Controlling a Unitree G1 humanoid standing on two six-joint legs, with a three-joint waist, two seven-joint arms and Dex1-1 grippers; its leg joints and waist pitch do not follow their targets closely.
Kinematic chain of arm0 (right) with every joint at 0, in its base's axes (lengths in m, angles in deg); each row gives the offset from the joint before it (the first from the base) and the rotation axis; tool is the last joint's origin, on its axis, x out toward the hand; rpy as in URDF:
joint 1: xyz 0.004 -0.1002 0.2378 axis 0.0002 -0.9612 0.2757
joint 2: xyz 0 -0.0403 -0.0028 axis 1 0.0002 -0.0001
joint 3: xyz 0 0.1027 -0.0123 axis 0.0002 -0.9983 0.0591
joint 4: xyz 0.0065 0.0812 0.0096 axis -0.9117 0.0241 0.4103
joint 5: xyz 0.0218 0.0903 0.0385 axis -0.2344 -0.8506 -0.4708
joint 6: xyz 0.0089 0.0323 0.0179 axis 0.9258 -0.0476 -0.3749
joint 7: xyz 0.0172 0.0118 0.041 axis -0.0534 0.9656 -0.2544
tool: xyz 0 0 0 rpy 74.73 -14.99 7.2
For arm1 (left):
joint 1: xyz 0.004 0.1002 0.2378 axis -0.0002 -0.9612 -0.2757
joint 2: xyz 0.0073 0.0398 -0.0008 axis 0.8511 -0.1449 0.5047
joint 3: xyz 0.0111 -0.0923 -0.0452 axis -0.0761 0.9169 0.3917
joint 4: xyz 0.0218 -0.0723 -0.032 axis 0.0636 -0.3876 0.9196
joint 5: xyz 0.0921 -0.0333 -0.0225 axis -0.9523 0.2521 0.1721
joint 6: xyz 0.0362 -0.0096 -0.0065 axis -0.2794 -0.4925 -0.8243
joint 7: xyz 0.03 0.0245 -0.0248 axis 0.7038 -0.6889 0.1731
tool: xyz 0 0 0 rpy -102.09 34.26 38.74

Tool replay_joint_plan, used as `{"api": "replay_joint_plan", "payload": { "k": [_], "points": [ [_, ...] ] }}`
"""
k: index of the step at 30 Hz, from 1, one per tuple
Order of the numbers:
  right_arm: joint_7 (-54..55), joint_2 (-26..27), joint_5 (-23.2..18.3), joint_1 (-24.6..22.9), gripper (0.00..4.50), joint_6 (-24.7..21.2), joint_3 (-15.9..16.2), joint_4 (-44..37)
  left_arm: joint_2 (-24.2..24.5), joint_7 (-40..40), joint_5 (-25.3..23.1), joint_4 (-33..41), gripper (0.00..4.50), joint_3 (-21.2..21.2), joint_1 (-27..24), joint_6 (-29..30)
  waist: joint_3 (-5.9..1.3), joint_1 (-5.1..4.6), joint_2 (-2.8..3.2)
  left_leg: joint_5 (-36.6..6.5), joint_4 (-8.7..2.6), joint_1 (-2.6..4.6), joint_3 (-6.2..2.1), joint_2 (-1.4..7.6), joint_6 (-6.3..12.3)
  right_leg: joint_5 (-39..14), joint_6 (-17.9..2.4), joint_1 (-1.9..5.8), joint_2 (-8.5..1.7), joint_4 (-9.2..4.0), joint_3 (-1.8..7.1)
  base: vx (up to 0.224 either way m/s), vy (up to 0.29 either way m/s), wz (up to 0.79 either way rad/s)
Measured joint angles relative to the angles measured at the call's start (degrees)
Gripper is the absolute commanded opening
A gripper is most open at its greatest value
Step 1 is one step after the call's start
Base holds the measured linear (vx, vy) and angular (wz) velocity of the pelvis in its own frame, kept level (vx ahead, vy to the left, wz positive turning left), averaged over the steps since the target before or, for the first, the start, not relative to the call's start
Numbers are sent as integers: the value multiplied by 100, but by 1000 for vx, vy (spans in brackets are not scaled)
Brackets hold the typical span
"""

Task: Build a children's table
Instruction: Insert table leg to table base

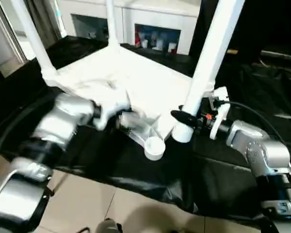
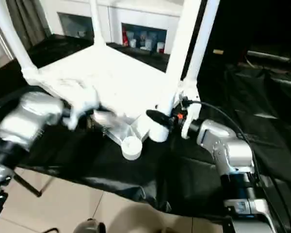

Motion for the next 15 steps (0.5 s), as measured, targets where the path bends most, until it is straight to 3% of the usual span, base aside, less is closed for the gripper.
{"api": "replay_joint_plan", "payload": {
  "k": [8,11,12,15],
  "points": [
    [-10,-56,106,-134,189,72,82,-62,-134,-184,-992,-1559,294,-536,794,-1239,-1,-21,6,0,0,1,0,-1,0,1,-2,2,0,-3,4,0,0,0],
    [-9,-58,108,-185,189,100,124,-93,-289,-263,-1123,-1860,294,-582,896,-1467,-2,-20,9,0,0,3,1,-1,0,1,-3,2,0,-3,4,0,0,0],
    [-9,-59,111,-212,189,100,133,-126,-355,-257,-1153,-1990,266,-601,933,-1505,-1,-17,9,0,0,3,1,-1,0,1,-3,2,-1,-3,3,0,0,0],
    [-12,-65,116,-268,189,114,159,-235,-521,-226,-1261,-2323,254,-689,1060,-1612,2,-14,17,0,0,3,1,0,0,2,-4,2,-1,-2,3,0,0,0]
  ]
}}
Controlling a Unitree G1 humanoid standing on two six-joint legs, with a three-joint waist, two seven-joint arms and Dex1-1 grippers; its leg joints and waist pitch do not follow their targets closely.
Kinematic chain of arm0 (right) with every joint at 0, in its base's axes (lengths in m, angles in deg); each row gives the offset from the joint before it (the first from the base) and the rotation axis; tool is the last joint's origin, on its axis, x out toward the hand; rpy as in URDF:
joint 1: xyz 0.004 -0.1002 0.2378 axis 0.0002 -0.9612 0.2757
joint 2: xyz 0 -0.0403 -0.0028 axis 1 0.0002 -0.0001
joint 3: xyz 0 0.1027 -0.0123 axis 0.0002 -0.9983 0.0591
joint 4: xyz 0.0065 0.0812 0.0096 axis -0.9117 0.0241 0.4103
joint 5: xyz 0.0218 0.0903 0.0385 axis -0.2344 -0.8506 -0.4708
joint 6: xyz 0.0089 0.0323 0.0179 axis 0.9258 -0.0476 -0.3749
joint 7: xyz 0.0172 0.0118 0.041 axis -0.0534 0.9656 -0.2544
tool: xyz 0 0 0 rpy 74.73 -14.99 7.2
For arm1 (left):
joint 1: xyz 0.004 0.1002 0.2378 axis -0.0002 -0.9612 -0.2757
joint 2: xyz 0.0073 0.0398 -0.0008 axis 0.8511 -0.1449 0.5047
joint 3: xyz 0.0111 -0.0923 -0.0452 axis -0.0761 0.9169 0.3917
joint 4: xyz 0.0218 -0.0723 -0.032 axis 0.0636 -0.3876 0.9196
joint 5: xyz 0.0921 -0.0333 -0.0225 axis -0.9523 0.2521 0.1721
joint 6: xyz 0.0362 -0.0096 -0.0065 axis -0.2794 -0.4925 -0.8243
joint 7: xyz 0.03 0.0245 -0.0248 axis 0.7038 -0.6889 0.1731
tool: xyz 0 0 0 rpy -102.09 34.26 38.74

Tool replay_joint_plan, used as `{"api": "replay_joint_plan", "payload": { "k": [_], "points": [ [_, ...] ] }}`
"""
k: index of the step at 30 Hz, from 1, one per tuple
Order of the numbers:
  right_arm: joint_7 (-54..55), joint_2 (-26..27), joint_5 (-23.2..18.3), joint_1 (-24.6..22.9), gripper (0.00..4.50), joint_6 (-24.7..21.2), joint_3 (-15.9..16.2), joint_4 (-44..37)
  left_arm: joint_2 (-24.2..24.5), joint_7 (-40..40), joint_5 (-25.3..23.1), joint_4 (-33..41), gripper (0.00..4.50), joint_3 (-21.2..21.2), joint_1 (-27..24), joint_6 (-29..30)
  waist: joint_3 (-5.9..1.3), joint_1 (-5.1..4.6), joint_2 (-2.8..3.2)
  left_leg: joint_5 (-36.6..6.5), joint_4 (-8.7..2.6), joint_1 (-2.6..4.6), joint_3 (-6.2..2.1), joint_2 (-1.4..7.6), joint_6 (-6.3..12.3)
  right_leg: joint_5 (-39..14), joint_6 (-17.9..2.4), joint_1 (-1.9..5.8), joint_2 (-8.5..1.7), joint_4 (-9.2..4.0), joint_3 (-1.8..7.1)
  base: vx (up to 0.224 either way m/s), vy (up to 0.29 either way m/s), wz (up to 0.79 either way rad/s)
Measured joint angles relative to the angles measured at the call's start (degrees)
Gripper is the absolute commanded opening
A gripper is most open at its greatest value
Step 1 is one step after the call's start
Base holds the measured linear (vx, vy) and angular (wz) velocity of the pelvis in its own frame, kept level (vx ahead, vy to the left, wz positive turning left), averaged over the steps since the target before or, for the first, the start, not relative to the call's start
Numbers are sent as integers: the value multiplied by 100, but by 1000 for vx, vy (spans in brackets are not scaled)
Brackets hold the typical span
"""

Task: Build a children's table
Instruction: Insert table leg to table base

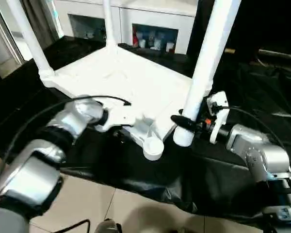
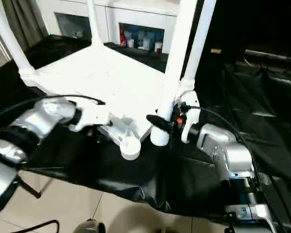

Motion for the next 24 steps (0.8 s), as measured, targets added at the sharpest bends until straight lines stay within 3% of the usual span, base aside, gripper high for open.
{"api": "replay_joint_plan", "payload": {
  "k": [4,9,11,17,24],
  "points": [
    [10,-6,58,-120,189,14,39,-50,-146,25,-206,-421,218,-70,202,-335,1,1,20,0,0,4,0,0,0,3,-4,3,0,-1,1,0,0,0],
    [64,-12,105,-301,189,13,89,-315,-333,-25,-486,-856,177,-154,479,-748,-3,-2,102,0,0,13,-1,-2,0,5,-7,14,-4,-5,1,0,0,0],
    [98,-68,107,-377,189,11,88,-424,-377,-11,-522,-971,172,-187,503,-777,-1,-18,172,-1,0,21,0,-3,1,5,-8,24,-3,-11,3,0,0,0],
    [130,-110,173,-583,189,16,89,-506,-453,-42,-813,-1208,115,-323,613,-772,-17,-64,259,-1,-9,30,0,-3,1,5,-7,26,-2,-10,2,0,0,0],
    [211,0,199,-507,189,48,111,-465,-573,568,-988,-1306,66,-363,804,-144,-24,-123,269,-1,-20,62,-3,-4,0,5,-8,33,-2,-15,4,0,0,0]
  ]
}}
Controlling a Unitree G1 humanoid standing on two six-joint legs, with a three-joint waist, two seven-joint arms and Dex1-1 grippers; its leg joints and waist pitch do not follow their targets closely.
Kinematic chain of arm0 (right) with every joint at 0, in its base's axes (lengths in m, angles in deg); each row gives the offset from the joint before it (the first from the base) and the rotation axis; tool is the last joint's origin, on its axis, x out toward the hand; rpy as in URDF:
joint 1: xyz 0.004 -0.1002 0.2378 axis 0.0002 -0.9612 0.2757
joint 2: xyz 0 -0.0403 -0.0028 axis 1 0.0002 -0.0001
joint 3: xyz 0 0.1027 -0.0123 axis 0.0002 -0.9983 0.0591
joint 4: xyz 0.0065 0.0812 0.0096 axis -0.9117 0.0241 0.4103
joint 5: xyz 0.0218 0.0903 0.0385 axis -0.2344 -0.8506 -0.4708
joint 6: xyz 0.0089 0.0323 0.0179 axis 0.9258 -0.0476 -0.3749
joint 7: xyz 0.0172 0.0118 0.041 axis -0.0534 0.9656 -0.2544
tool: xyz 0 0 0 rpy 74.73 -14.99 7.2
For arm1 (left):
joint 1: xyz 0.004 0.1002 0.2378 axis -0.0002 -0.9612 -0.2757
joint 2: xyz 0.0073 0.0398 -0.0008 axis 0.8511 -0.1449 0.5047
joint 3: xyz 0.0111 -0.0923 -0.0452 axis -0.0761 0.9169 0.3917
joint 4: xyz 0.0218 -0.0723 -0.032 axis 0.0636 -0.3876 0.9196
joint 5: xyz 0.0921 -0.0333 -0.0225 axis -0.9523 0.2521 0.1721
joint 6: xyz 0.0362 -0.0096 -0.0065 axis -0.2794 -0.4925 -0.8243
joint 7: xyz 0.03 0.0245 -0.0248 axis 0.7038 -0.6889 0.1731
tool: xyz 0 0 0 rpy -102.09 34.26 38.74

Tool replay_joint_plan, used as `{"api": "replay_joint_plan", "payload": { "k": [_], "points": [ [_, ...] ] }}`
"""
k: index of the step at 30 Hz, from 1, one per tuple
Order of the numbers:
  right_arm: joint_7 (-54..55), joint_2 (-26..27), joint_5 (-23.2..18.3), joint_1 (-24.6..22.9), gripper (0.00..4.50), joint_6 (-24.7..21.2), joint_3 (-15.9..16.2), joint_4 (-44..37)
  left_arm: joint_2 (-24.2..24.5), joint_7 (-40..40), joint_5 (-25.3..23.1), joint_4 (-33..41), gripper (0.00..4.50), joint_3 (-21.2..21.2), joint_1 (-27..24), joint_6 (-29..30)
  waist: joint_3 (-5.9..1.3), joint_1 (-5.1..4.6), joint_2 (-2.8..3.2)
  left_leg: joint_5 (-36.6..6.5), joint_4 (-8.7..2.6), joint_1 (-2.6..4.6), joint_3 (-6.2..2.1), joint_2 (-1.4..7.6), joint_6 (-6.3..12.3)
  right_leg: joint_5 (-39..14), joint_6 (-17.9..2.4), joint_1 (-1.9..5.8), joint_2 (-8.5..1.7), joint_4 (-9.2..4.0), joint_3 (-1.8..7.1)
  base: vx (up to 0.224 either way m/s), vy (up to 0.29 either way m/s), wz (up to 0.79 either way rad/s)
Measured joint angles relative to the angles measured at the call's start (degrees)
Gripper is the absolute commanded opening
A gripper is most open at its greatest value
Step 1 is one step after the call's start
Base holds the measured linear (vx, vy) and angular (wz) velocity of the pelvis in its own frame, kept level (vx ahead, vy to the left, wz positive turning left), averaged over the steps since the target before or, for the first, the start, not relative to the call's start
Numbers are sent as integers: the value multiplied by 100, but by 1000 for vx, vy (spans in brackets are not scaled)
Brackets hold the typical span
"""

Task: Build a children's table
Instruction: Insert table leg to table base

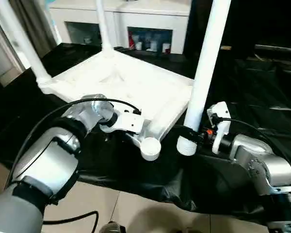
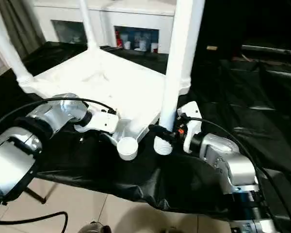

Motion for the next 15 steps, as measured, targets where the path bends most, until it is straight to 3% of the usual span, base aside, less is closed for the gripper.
{"api": "replay_joint_plan", "payload": {
  "k": [6,15],
  "points": [
    [247,166,13,292,189,3,-23,304,-382,254,426,59,39,461,-49,823,-3,42,3,-1,-2,-3,9,-2,2,-1,-1,-1,-2,-19,5,0,0,0],
    [850,263,221,337,189,75,-325,510,-595,-579,912,504,21,1206,-605,1614,-33,-24,1,-2,-16,49,14,-7,3,-10,16,14,-5,-18,12,0,0,0]
  ]
}}
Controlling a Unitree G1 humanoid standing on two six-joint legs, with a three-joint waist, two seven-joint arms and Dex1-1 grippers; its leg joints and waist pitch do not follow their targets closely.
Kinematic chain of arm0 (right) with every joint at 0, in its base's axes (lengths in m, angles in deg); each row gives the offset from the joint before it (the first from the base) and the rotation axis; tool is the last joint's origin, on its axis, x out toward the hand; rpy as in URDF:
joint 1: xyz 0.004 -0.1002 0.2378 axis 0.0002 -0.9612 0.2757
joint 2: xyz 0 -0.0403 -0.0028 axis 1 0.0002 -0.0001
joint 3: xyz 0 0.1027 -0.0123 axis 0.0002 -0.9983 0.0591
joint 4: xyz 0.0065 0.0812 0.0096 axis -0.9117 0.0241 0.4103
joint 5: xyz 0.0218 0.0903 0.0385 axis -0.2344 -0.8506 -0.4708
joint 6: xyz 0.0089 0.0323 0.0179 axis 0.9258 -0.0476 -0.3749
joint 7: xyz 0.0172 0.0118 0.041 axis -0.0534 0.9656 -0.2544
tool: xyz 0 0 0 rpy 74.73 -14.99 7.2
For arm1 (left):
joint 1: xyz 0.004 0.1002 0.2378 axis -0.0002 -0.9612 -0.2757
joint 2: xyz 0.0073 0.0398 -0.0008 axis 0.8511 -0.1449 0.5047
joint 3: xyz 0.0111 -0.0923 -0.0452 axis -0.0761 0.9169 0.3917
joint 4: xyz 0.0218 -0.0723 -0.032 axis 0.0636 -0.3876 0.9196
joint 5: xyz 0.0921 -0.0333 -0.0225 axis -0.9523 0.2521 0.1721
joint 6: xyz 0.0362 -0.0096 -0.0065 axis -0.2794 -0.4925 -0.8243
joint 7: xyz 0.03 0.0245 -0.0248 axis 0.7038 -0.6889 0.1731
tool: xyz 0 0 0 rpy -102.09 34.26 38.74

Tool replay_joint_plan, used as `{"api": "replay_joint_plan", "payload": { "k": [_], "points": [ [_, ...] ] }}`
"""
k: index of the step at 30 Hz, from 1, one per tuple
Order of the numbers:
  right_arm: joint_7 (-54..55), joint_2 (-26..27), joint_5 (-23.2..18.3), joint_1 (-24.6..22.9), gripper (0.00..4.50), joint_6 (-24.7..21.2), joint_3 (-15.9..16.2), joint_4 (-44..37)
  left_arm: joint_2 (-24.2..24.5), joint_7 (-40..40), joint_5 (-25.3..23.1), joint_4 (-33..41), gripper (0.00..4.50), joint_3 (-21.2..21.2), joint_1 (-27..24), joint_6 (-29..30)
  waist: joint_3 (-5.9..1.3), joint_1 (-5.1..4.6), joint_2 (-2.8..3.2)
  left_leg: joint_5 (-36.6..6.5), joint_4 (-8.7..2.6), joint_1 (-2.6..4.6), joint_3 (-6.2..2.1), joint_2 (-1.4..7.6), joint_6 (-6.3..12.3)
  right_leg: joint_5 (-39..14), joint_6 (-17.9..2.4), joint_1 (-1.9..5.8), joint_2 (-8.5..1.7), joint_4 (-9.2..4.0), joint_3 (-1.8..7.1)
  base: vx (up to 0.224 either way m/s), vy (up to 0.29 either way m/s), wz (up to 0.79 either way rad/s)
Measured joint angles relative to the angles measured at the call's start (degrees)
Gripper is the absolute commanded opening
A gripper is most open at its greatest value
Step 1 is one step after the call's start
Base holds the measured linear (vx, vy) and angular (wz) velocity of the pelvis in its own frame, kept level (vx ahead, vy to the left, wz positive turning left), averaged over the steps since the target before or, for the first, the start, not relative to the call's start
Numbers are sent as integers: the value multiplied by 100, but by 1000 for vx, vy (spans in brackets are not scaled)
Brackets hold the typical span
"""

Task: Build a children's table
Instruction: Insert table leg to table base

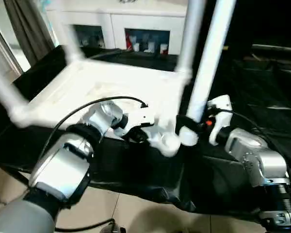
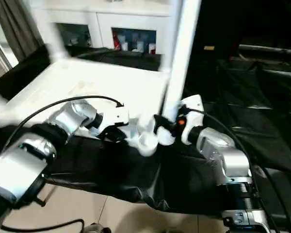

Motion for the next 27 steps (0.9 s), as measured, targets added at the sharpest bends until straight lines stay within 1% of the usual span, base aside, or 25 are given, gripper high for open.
{"api": "replay_joint_plan", "payload": {
  "k": [2,4,7,8,10,12,13,15,16,17,18,20,24,27],
  "points": [
    [36,23,2,0,189,0,-34,32,-2,-220,98,172,20,135,-175,42,-1,-32,-24,0,-5,24,-2,-1,-1,-3,5,12,-2,-2,-6,0,0,0],
    [93,80,1,28,189,9,-54,80,-37,-482,202,484,14,338,-421,170,-3,-93,-68,-1,-9,37,-5,-1,-1,-4,7,13,-5,-5,-11,0,0,0],
    [207,140,13,118,189,81,-89,275,-111,-781,335,868,9,521,-720,279,-13,-135,-134,-1,-11,38,-21,-2,-2,-5,8,9,-6,-29,-30,0,0,0],
    [232,154,20,150,189,123,-96,333,-133,-855,370,970,4,541,-805,277,-13,-148,-147,-1,-15,37,-23,0,-2,-5,8,10,-5,-48,-35,0,0,0],
    [319,220,80,238,189,249,-125,473,-165,-974,449,1220,1,630,-1026,173,-12,-177,-152,-1,-34,29,-25,-1,-2,-5,8,8,-6,-102,-46,0,0,0],
    [371,273,133,275,189,419,-177,550,-163,-1109,476,1376,0,662,-1273,-198,-5,-203,-164,-1,-35,10,-24,-1,-1,-4,7,-1,-7,-133,-47,0,0,0],
    [370,273,132,294,189,516,-204,605,-154,-1134,464,1418,0,647,-1311,-322,-4,-199,-176,-1,-37,7,-23,-2,-1,-3,5,-1,-7,-137,-43,0,0,0],
    [275,326,130,355,189,812,-193,624,-102,-1141,431,1418,0,597,-1330,-499,-4,-192,-178,-1,-41,7,-16,-8,0,1,-2,-5,-7,-137,-28,0,0,0],
    [179,339,132,381,189,973,-166,605,-92,-1135,387,1452,0,540,-1342,-584,-4,-174,-181,-1,-50,7,-15,-10,0,3,-3,-6,-7,-137,-26,0,0,0],
    [165,344,132,404,189,1026,-140,593,-78,-1117,367,1500,0,509,-1368,-645,-5,-151,-186,-1,-57,7,-15,-10,0,4,-5,-6,-7,-136,-26,0,0,0],
    [164,344,132,437,189,1033,-131,590,-61,-1075,352,1549,0,471,-1388,-717,-7,-115,-195,-1,-64,7,-14,-9,-1,11,-11,-7,-7,-132,-27,0,0,0],
    [170,355,130,491,189,1042,-133,591,19,-994,344,1666,0,400,-1453,-875,-5,-79,-201,-1,-70,7,-9,-8,-1,21,-22,-12,-7,-116,-25,0,0,0],
    [61,350,122,487,189,1173,-147,585,219,-683,341,1791,0,336,-1583,-1357,-7,-62,-207,0,-103,8,-1,-2,-4,22,-21,-21,-5,-93,-28,0,0,0],
    [-64,322,81,462,189,1183,-160,549,286,-556,346,1791,0,314,-1593,-1529,-7,-45,-207,0,-118,7,4,3,-4,29,-33,-21,-3,-87,-29,0,0,0]
  ]
}}
